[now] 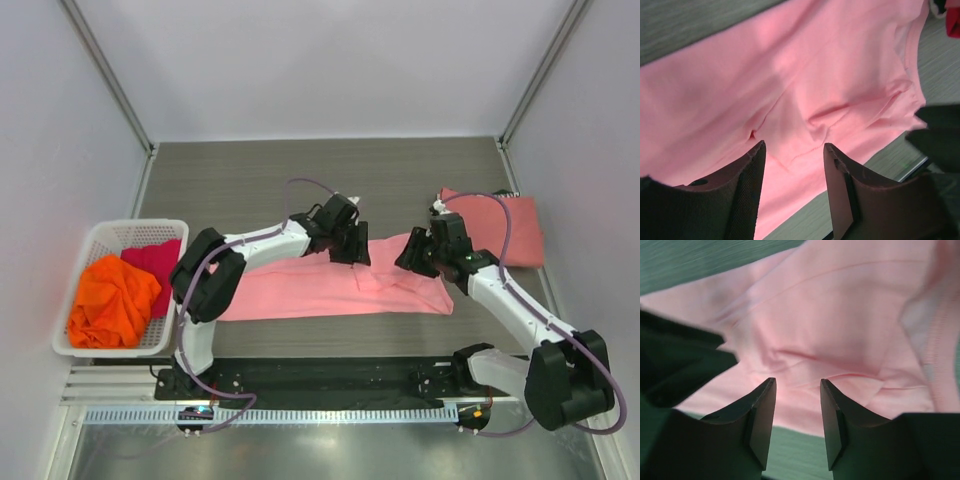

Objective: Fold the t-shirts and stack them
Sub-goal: Fold the tshirt

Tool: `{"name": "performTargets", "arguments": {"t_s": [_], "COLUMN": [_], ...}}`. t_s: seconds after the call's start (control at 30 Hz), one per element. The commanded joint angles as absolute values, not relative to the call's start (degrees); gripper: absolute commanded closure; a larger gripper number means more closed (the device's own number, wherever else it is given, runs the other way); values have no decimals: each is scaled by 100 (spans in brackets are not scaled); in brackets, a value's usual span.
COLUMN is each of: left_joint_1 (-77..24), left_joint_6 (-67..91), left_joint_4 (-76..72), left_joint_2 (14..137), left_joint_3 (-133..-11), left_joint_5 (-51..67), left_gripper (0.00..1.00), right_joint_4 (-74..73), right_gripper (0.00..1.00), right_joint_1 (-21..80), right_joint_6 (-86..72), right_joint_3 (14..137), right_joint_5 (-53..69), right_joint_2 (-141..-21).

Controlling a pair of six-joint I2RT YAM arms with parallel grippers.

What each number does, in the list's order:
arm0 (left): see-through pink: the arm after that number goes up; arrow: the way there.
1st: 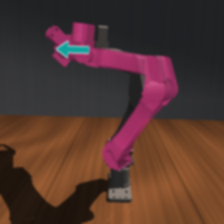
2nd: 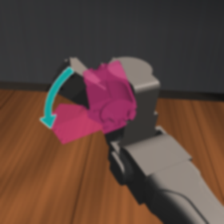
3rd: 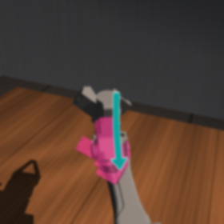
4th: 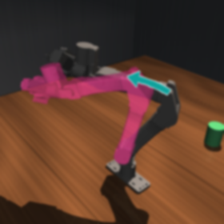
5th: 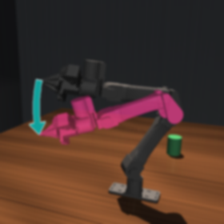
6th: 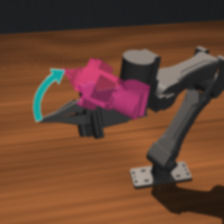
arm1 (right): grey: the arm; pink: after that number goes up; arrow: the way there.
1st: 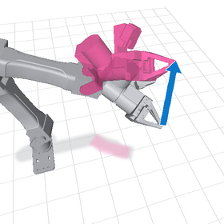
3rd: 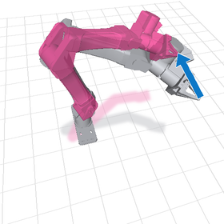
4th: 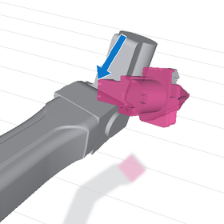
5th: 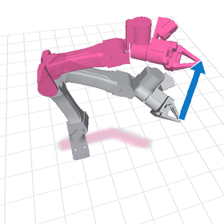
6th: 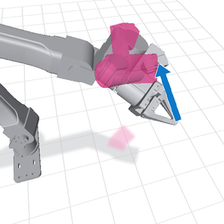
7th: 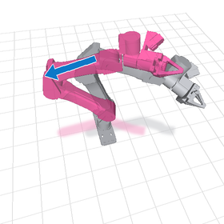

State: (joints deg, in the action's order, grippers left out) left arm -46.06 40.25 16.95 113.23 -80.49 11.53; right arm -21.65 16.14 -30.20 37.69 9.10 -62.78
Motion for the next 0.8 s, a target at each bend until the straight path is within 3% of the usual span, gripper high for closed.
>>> {"name": "performTargets", "arguments": {"t_s": [0.0,0.17,0.2,0.37,0.43,0.77], "left_joint_1": [-4763,-5097,-5141,-5124,-5080,-5001], "left_joint_6": [4113,4192,4227,4237,4227,4070], "left_joint_4": [1521,1669,1887,2328,2303,2399], "left_joint_2": [10723,10907,11055,11180,11101,11047], "left_joint_3": [-7744,-7760,-7856,-7814,-7700,-7892], "left_joint_5": [897,748,704,291,395,439], "left_gripper": [49,50,54,60,67,70], "right_joint_4": [-2224,-1785,-1767,-1907,-1969,-2829], "right_gripper": [54,64,65,86,87,89], "right_joint_1": [1530,1450,1441,1450,1468,1591], "right_joint_6": [-3243,-3191,-3182,-3287,-3313,-3498], "right_joint_3": [3946,4025,4095,4113,3938,3270], "right_joint_5": [-411,-475,-475,-492,-475,746], "right_joint_2": [-6652,-7285,-7417,-8086,-8016,-6118]}}
